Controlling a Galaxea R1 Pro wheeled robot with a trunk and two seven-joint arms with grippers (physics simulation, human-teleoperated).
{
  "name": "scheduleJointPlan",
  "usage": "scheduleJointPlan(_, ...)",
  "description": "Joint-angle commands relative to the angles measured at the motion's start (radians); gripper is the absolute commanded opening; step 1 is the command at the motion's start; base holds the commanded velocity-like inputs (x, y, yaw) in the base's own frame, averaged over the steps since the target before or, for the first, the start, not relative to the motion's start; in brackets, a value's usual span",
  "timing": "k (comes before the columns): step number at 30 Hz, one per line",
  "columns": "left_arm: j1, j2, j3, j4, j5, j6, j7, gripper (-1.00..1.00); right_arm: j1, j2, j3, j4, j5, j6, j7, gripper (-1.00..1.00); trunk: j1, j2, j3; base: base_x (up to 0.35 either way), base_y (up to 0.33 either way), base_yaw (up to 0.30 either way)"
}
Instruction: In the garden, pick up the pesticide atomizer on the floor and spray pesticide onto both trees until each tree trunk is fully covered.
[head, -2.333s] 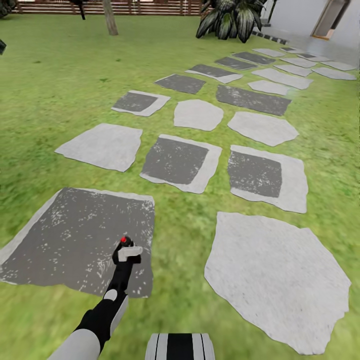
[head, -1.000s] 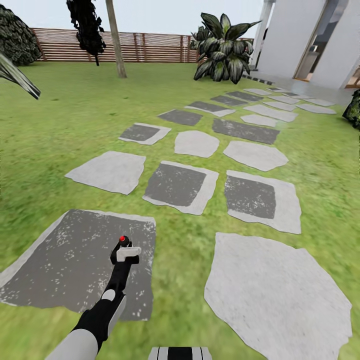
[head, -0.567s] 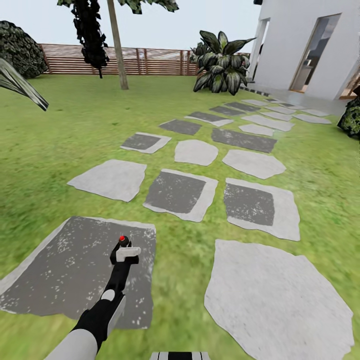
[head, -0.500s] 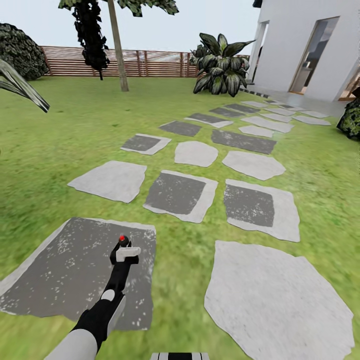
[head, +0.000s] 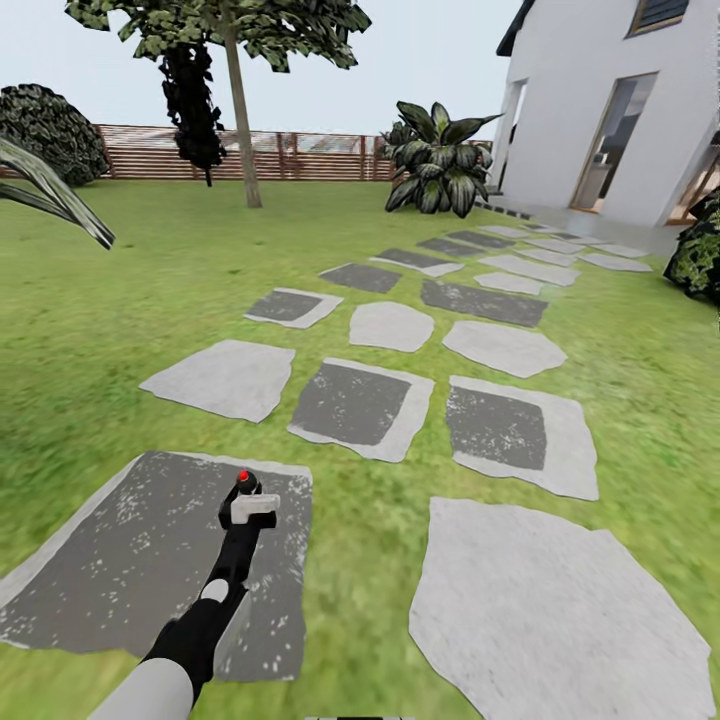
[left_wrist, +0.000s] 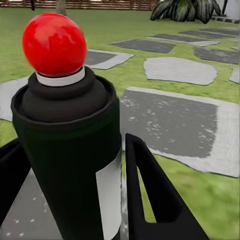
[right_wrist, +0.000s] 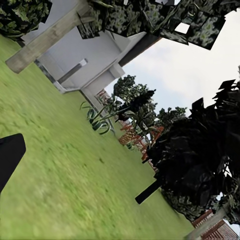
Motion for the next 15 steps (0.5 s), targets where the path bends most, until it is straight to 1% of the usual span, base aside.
scheduleJointPlan(1,-0.001,0.0,0.002,0.001,-0.009,-0.003,0.005,-1.0,-0.001,0.001,-0.005,0.002,0.01,-0.002,-0.001,1.0,-0.001,0.0,0.003,0.0,0.0,0.0)
scheduleJointPlan(10,-0.001,0.003,0.001,0.003,-0.007,-0.003,0.005,-1.0,-0.001,0.0,-0.005,0.002,0.01,-0.002,-0.001,1.0,-0.005,0.002,0.038,0.0,0.0,0.0)
scheduleJointPlan(15,-0.001,0.003,-0.001,0.039,-0.007,-0.003,0.005,-1.0,-0.001,0.001,-0.005,0.002,0.01,-0.002,-0.001,1.0,-0.007,0.003,0.057,0.0,0.0,0.0)
